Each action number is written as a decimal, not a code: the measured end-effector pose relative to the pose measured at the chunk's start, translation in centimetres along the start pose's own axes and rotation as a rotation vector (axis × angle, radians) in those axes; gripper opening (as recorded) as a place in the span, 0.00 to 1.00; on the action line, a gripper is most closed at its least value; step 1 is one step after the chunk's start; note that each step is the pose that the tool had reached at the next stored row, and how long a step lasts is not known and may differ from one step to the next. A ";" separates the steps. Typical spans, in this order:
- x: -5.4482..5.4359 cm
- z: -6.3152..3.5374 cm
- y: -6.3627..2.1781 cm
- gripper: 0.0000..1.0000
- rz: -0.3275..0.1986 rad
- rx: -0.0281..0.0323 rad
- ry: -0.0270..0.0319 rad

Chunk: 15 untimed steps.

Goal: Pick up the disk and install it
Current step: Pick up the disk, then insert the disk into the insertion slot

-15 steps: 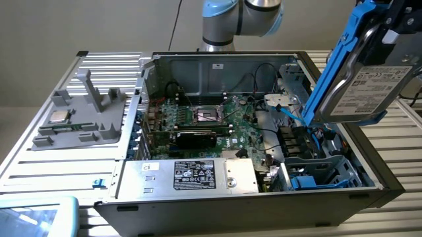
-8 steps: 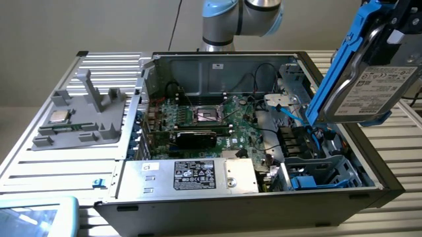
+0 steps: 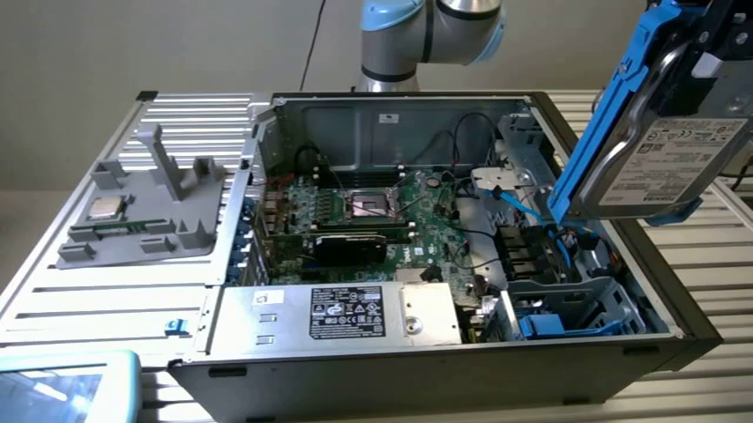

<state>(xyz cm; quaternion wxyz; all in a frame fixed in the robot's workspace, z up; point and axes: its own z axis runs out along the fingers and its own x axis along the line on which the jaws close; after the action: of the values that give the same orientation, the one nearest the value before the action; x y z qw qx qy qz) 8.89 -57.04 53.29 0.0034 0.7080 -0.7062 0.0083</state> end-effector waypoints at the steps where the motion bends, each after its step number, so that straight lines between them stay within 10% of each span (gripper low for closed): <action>1: 0.0 0.01 -0.01 0.37 0.001 0.0021 0.0009; 15: -0.1 0.08 0.00 0.37 0.006 0.0039 0.0039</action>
<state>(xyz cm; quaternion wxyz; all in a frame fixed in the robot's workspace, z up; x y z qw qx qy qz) 8.89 -56.94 53.20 0.0034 0.7059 -0.7082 0.0110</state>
